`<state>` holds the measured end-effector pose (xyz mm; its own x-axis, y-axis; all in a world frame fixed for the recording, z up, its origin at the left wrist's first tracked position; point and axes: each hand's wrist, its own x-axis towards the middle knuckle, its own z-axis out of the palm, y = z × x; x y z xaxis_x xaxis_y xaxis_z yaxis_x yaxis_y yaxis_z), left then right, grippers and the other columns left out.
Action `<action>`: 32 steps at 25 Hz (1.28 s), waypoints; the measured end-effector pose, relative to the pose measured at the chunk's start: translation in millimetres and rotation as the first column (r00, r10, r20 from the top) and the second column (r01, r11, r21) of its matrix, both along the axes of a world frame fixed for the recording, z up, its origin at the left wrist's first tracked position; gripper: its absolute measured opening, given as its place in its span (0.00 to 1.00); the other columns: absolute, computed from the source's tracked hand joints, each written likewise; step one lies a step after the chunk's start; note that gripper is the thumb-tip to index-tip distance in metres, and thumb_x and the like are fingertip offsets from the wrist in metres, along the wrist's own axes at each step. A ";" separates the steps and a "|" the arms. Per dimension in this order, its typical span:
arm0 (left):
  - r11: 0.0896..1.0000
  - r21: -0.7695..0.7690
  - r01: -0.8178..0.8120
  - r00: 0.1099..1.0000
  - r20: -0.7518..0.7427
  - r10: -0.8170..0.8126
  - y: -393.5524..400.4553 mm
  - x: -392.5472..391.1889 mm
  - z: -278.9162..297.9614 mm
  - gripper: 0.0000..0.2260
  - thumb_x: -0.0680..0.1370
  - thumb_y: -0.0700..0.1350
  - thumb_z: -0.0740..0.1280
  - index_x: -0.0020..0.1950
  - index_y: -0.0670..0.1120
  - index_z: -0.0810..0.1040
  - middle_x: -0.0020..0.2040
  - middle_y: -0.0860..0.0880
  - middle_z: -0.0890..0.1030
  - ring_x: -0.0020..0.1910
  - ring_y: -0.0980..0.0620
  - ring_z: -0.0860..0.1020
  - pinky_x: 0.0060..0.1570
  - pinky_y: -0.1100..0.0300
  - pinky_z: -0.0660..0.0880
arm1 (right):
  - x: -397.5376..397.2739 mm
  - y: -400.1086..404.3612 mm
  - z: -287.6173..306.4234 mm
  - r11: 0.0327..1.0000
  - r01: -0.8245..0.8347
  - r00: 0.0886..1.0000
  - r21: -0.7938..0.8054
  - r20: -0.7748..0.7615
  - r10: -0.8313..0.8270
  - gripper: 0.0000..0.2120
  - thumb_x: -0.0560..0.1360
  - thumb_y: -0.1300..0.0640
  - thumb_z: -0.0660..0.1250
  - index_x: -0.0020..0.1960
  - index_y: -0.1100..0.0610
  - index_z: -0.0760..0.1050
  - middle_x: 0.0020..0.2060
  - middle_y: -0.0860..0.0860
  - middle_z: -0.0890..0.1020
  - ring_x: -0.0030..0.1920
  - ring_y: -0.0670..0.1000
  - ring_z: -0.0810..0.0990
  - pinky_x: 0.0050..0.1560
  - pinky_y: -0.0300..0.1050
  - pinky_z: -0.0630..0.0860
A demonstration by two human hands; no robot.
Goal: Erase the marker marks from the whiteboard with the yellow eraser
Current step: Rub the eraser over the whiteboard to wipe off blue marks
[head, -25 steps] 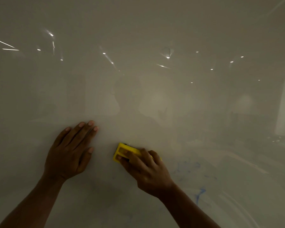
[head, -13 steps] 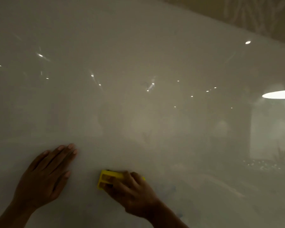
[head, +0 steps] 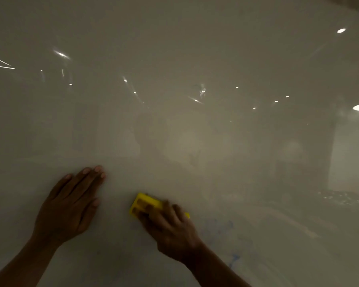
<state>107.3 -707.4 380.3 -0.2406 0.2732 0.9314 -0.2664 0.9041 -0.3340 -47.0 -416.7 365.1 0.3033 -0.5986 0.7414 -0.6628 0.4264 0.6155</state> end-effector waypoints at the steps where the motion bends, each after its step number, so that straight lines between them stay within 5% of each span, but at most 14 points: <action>1: 1.000 0.005 -0.003 1.000 -0.005 0.003 -0.4 1.2 0.1 0.28 0.87 0.50 0.57 0.87 0.43 0.66 0.89 0.46 0.64 0.82 0.43 0.71 0.76 0.36 0.69 | -1.0 2.0 -1.9 0.998 0.032 0.996 0.057 -0.081 -0.027 0.27 0.82 0.60 0.53 0.79 0.49 0.70 0.75 0.51 0.71 0.61 0.64 0.77 0.58 0.55 0.76; 5: 0.999 0.037 -0.013 1.000 -0.024 0.013 -0.3 -2.5 -9.3 0.29 0.88 0.51 0.57 0.89 0.46 0.63 0.90 0.50 0.61 0.89 0.49 0.61 0.80 0.40 0.65 | 1.9 0.4 38.1 0.939 0.002 0.968 -0.344 0.235 0.084 0.31 0.77 0.61 0.63 0.79 0.48 0.69 0.77 0.50 0.72 0.60 0.61 0.77 0.55 0.53 0.72; 9: 0.999 0.035 -0.019 1.000 -0.024 0.020 -1.9 -1.7 -9.5 0.29 0.88 0.51 0.57 0.88 0.43 0.64 0.89 0.48 0.61 0.82 0.42 0.71 0.78 0.38 0.68 | 3.7 -2.2 28.7 0.998 -0.039 0.998 0.051 -0.043 0.041 0.27 0.80 0.60 0.58 0.78 0.48 0.72 0.73 0.50 0.76 0.63 0.62 0.79 0.57 0.53 0.77; 13: 0.997 0.069 -0.028 0.998 -0.048 0.032 3.0 -2.1 -13.9 0.27 0.87 0.51 0.57 0.85 0.40 0.71 0.89 0.48 0.62 0.81 0.41 0.72 0.77 0.38 0.68 | 5.8 -3.9 46.5 0.935 -0.040 0.976 -0.353 0.188 0.113 0.30 0.78 0.61 0.64 0.79 0.47 0.70 0.78 0.48 0.71 0.62 0.60 0.77 0.56 0.52 0.72; 17: 0.997 0.072 -0.013 0.998 -0.067 0.018 3.9 -0.3 -15.6 0.28 0.88 0.51 0.57 0.86 0.40 0.67 0.88 0.46 0.64 0.80 0.40 0.73 0.78 0.38 0.68 | 6.2 -5.8 14.0 0.994 -0.055 0.992 0.096 -0.108 0.065 0.25 0.81 0.60 0.55 0.74 0.47 0.78 0.75 0.50 0.70 0.64 0.63 0.76 0.60 0.54 0.78; 19: 0.997 0.083 -0.001 0.997 -0.071 0.007 4.6 -1.2 -19.7 0.29 0.88 0.52 0.56 0.88 0.42 0.64 0.89 0.49 0.60 0.81 0.40 0.72 0.79 0.39 0.66 | -2.5 6.2 35.9 0.990 -0.061 0.997 -0.123 0.043 0.067 0.29 0.76 0.64 0.59 0.75 0.48 0.76 0.76 0.50 0.70 0.63 0.63 0.76 0.60 0.54 0.77; 21: 0.996 0.092 -0.007 0.997 -0.081 0.014 4.9 -1.1 -21.9 0.29 0.88 0.52 0.56 0.89 0.44 0.61 0.89 0.49 0.62 0.81 0.41 0.72 0.79 0.39 0.66 | -5.6 11.1 59.8 0.869 -0.001 0.957 -0.494 0.252 0.144 0.29 0.76 0.65 0.64 0.75 0.50 0.76 0.76 0.50 0.71 0.62 0.63 0.75 0.61 0.56 0.74; 23: 0.994 0.103 -0.024 0.995 -0.090 0.034 7.0 0.0 -22.2 0.29 0.88 0.52 0.56 0.89 0.44 0.62 0.87 0.45 0.67 0.81 0.41 0.72 0.79 0.39 0.66 | -1.9 4.6 62.2 0.795 0.033 0.947 -0.606 0.273 0.168 0.26 0.77 0.64 0.68 0.74 0.51 0.78 0.74 0.51 0.72 0.62 0.63 0.74 0.62 0.58 0.73; 25: 0.992 0.121 -0.043 0.993 -0.103 0.056 10.2 1.4 -23.9 0.28 0.89 0.51 0.57 0.88 0.42 0.65 0.85 0.42 0.70 0.81 0.41 0.72 0.79 0.40 0.67 | 9.5 -8.4 43.9 0.890 -0.041 0.968 -0.455 0.201 0.147 0.27 0.78 0.64 0.65 0.76 0.49 0.76 0.76 0.49 0.72 0.63 0.62 0.75 0.62 0.56 0.71; 27: 0.989 0.139 -0.046 0.992 -0.107 0.061 12.6 2.4 -25.7 0.27 0.89 0.51 0.56 0.86 0.40 0.68 0.84 0.41 0.71 0.82 0.40 0.71 0.79 0.40 0.67 | 23.2 -20.9 12.6 0.985 -0.112 0.984 -0.134 0.121 0.128 0.28 0.78 0.63 0.62 0.76 0.47 0.74 0.75 0.48 0.73 0.63 0.62 0.77 0.58 0.54 0.73; 29: 0.986 0.152 -0.062 0.992 -0.103 0.078 13.9 3.1 -27.7 0.27 0.90 0.51 0.55 0.86 0.40 0.69 0.84 0.40 0.72 0.82 0.40 0.70 0.80 0.41 0.65 | 29.0 -23.9 -8.2 0.993 -0.099 0.995 0.064 0.033 0.097 0.27 0.78 0.64 0.58 0.74 0.49 0.77 0.70 0.50 0.78 0.61 0.63 0.78 0.55 0.55 0.76; 32: 0.982 0.168 -0.087 0.991 -0.088 0.102 14.7 3.9 -31.9 0.26 0.90 0.50 0.53 0.87 0.40 0.65 0.84 0.39 0.71 0.83 0.40 0.68 0.81 0.42 0.63 | 30.3 -22.7 -11.1 0.994 -0.049 0.995 -0.095 0.082 0.057 0.27 0.81 0.64 0.54 0.74 0.48 0.78 0.69 0.50 0.81 0.62 0.63 0.79 0.57 0.54 0.76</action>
